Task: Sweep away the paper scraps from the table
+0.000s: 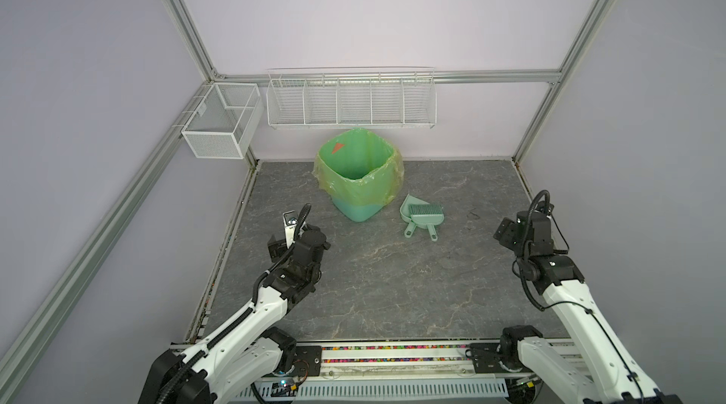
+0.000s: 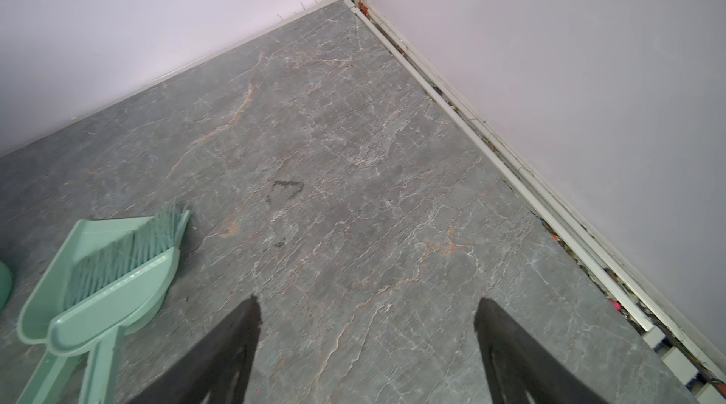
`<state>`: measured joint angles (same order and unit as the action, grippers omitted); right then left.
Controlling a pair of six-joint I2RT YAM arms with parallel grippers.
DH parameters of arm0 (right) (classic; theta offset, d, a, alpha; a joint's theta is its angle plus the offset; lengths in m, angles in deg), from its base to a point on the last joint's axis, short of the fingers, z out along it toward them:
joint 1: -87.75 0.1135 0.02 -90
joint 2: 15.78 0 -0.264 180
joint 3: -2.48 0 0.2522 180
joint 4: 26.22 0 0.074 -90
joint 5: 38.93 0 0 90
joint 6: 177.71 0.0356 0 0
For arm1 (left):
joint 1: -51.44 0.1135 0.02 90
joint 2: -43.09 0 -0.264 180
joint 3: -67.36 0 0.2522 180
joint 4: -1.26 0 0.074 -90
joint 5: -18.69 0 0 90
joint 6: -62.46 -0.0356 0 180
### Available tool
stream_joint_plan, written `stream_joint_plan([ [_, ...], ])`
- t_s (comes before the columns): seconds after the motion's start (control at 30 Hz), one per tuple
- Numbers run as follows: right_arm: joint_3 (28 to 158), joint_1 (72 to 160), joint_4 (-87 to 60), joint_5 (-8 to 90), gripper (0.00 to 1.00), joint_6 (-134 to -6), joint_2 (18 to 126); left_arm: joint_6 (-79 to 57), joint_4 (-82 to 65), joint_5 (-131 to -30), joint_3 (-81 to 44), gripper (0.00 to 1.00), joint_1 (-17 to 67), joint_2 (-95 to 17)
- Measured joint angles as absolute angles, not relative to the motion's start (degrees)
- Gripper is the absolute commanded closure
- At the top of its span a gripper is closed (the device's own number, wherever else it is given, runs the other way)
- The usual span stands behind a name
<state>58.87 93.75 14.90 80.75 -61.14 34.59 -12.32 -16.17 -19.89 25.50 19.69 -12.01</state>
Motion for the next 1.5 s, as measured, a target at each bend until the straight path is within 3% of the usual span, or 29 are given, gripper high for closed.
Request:
stream_joint_plan([
  [0.37, 56.3, 93.7, 11.4, 84.9, 0.11, -61.5, 35.9, -16.2, 2.6, -28.9, 29.7, 0.01, 32.5, -14.8],
  [0.6, 54.2, 93.6, 10.0, 87.6, 0.11, -62.0, 35.7, -17.4, 11.4, -32.9, 33.2, 0.01, 36.5, -15.4],
  [0.83, 49.9, 93.5, 7.5, 91.3, 0.11, -60.7, 35.1, -24.1, 30.1, -30.2, 38.1, 0.01, 36.5, -30.0],
  [1.2, 48.8, 93.5, 2.1, 92.0, 0.11, -62.2, 34.6, -27.9, 33.5, -33.5, 33.0, 0.01, 36.4, -36.4],
  [1.5, 41.7, 93.5, -12.9, 92.2, 0.11, -68.5, 35.5, -30.5, 29.8, -35.4, 26.0, 0.01, 36.7, -42.5],
])
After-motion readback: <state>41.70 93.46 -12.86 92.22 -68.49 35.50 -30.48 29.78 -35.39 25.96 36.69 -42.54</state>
